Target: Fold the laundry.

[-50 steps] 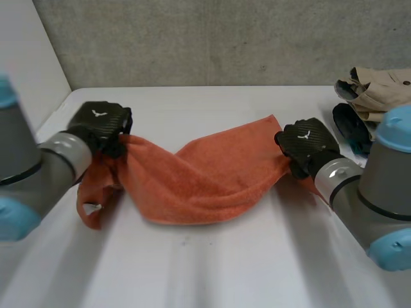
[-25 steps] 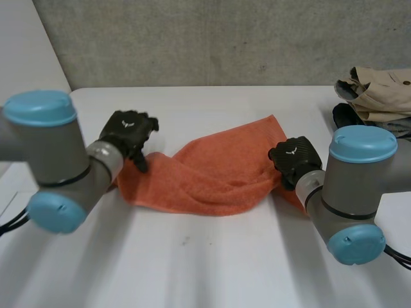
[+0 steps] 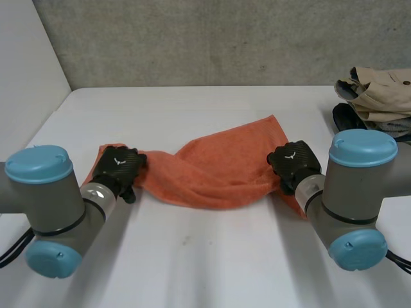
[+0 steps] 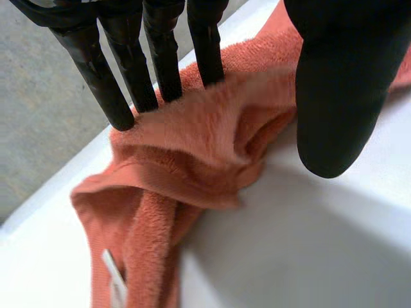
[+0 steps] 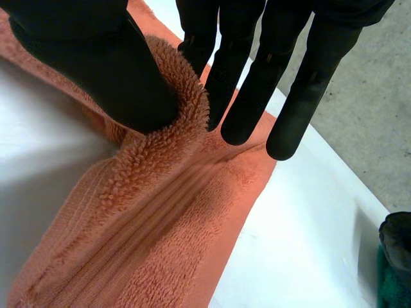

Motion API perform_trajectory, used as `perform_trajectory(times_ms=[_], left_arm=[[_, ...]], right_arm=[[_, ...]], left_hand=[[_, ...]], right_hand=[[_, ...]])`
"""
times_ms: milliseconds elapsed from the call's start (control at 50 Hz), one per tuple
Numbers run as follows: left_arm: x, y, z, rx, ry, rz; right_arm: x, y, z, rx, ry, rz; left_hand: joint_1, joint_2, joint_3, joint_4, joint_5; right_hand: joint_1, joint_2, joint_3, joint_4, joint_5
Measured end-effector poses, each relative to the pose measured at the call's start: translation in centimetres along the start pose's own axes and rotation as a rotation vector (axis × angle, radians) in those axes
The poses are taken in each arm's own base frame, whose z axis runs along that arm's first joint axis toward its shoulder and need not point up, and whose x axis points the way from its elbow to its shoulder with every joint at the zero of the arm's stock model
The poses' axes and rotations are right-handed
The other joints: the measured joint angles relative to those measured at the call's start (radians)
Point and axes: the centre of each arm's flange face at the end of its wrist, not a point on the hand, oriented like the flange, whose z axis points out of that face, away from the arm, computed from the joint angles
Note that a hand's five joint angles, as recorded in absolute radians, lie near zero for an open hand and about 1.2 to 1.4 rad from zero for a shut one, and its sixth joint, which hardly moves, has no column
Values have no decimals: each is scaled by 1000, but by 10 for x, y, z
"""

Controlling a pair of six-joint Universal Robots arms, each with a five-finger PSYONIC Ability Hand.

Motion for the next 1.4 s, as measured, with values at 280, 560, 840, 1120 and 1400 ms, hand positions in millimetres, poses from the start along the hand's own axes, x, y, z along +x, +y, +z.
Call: perform_trajectory(times_ms=[280, 560, 840, 1120, 1400], left_arm=[[-14, 3, 22, 8, -43, 69], [-75, -114, -57, 237, -55, -203], [-82, -94, -71, -44, 82, -191], [-66, -95, 45, 164, -33, 100], [-153, -243, 36, 954, -448, -16]], right_arm=[[4, 1, 1, -5, 10, -5], [41, -57, -35, 80, 86, -204], [77, -99, -108, 10, -15, -335], [82, -77, 0, 25, 106, -294], [160, -197, -6, 761, 635, -66]], left_hand=[[655, 709, 698, 706, 669], [655, 714, 706, 709, 669], [655, 715, 706, 709, 669], [655, 716, 712, 713, 669], [655, 716, 712, 713, 669]], right_hand=[[0, 0, 0, 0, 0], [0, 0, 0, 0, 0], [0, 0, 0, 0, 0], [0, 0, 0, 0, 0], [0, 0, 0, 0, 0]])
